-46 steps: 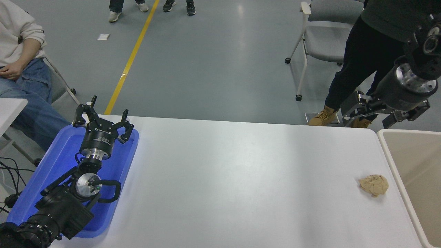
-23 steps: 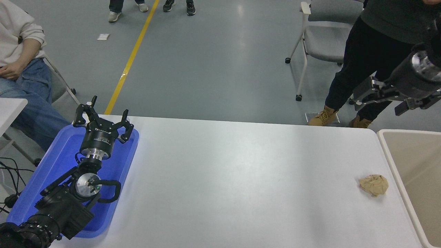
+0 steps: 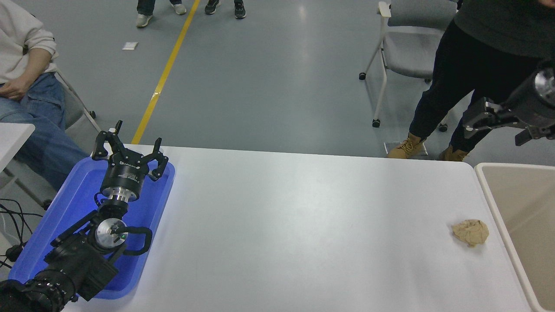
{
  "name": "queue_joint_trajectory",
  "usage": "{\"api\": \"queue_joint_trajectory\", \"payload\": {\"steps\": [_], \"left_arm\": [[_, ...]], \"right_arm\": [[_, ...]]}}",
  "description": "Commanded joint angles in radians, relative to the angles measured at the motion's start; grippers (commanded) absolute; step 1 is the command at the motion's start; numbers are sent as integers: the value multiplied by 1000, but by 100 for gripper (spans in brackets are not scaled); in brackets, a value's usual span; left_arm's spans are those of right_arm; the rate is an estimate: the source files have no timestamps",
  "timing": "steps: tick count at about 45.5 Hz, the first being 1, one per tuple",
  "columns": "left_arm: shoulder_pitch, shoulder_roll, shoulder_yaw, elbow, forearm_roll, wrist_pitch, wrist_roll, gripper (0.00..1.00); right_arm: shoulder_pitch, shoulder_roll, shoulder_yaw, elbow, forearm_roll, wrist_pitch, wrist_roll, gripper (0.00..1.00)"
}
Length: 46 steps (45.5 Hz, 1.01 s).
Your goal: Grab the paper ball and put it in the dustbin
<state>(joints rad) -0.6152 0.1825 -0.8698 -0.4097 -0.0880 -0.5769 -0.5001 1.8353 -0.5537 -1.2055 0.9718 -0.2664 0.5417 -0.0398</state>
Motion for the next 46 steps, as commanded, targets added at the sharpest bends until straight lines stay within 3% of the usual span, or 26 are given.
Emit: {"api": "queue_joint_trajectory", "payload": {"steps": [1, 7, 22, 46], "left_arm": [[0, 0, 0, 0, -1, 0, 0, 100], [0, 0, 0, 0, 1, 0, 0, 100], [0, 0, 0, 0, 1, 0, 0, 100], [0, 0, 0, 0, 1, 0, 0, 100]], "right_arm": [[-200, -9, 7, -47, -2, -238, 1, 100], [-339, -6, 14, -107, 1, -347, 6, 100], [-531, -8, 129, -113, 4, -447, 8, 100], [-692, -2, 284, -169, 3, -511, 9, 100]]}}
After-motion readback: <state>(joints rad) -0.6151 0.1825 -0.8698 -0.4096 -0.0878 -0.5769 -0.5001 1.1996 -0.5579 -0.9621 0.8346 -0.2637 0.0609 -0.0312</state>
